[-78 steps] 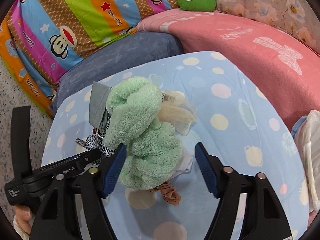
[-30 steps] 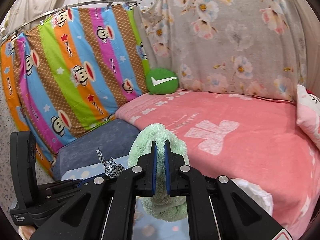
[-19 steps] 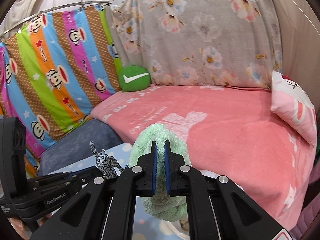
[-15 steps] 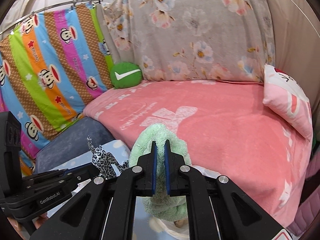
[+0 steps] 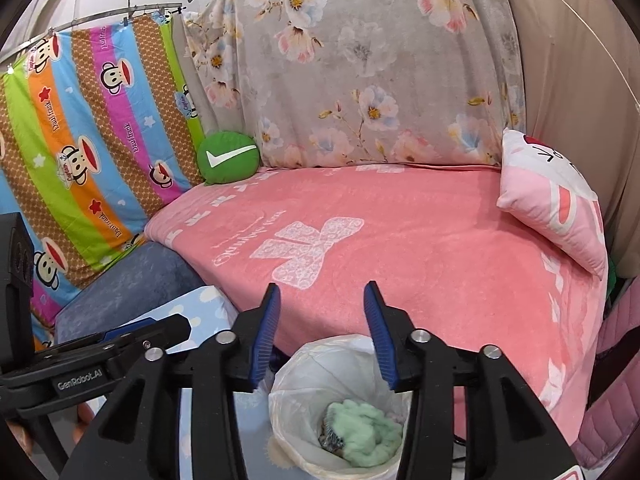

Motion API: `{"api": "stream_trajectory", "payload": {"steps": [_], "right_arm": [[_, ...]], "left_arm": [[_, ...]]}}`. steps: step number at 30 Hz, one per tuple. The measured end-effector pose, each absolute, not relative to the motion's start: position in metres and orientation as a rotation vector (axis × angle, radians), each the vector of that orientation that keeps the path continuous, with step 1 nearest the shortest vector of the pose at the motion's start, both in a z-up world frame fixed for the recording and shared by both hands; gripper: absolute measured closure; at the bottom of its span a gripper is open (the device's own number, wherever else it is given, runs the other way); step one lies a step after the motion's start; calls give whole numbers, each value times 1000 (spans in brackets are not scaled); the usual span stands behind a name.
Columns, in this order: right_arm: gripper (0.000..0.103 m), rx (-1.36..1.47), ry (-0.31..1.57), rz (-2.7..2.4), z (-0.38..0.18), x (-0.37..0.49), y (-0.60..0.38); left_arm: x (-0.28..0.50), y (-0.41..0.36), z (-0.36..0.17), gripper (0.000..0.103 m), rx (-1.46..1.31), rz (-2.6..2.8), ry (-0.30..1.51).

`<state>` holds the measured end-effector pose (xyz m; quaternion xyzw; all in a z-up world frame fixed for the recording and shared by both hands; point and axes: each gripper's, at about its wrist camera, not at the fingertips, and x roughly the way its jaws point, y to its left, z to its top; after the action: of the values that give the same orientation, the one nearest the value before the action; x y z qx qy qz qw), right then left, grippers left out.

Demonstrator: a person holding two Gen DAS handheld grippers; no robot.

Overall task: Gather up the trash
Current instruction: 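Carry the ribbon and scrunchie over the bin and open both tools, then grasp the white sock with the left tool while the right tool grasps the brown spotted scrunchie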

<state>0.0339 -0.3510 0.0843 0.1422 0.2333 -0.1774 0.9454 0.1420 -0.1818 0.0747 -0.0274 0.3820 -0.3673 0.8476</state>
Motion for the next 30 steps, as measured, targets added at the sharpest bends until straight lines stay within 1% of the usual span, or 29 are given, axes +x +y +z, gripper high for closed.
{"api": "stream_trajectory", "payload": {"steps": [4, 7, 17, 21, 22, 25, 28, 30], "right_arm": [[54, 272, 477, -355, 83, 36, -342], [48, 266, 478, -340, 82, 38, -332], [46, 228, 492, -289, 81, 49, -292], [42, 219, 495, -262, 79, 53, -272], [42, 215, 498, -254, 79, 55, -267], [42, 205, 509, -225, 77, 60, -249], [42, 202, 521, -194, 73, 66, -232], [41, 197, 532, -173, 69, 70, -219]], "left_arm": [[146, -172, 70, 45, -67, -752, 810], [148, -163, 67, 45, -69, -735, 816], [155, -119, 57, 45, -103, -664, 819], [159, -93, 51, 45, -124, -623, 825], [161, -88, 50, 44, -129, -614, 826], [164, -65, 44, 37, -138, -566, 828], [168, -40, 37, 37, -141, -516, 834], [170, -25, 32, 35, -146, -488, 842]]}}
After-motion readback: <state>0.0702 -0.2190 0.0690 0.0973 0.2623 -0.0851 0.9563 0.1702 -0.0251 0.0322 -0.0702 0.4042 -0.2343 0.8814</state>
